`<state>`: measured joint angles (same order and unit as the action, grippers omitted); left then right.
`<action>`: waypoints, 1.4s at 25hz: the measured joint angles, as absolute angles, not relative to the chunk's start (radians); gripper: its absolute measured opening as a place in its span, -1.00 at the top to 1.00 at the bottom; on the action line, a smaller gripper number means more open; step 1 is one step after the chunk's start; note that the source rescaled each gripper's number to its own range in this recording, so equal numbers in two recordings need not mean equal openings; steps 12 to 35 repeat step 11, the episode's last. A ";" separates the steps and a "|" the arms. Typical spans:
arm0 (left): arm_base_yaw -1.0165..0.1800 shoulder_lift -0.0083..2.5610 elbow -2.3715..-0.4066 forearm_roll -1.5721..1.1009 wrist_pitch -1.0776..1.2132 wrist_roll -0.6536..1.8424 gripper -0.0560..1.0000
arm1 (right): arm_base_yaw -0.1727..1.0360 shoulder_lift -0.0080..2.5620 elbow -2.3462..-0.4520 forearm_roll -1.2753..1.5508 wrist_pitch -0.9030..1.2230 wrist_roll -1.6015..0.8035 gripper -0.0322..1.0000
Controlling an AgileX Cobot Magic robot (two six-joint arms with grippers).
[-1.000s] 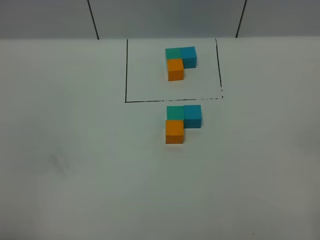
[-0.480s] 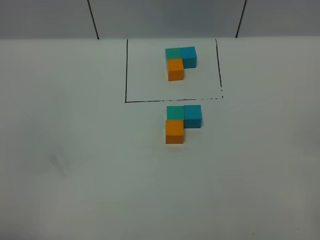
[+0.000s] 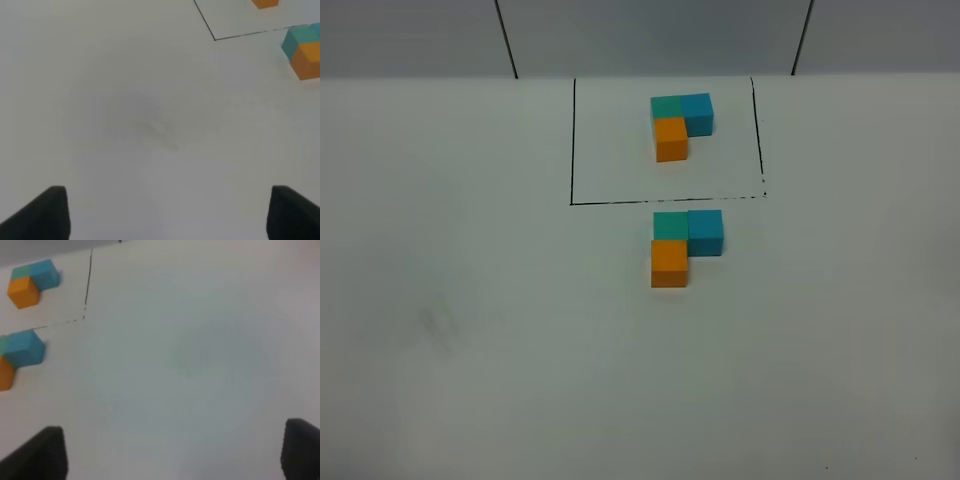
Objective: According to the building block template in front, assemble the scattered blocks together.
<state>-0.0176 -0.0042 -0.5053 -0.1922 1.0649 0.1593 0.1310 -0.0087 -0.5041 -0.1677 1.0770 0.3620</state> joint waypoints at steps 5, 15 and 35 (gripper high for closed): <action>-0.018 -0.004 -0.505 -0.192 1.065 0.159 -0.56 | 0.131 -0.009 -0.503 -0.168 1.073 0.362 -0.48; -0.018 -0.004 -0.505 -0.192 1.065 0.158 -0.56 | 0.131 -0.009 -0.502 -0.168 1.072 0.362 -0.48; -0.018 -0.004 -0.505 -0.192 1.065 0.158 -0.56 | 0.131 -0.009 -0.502 -0.168 1.072 0.362 -0.48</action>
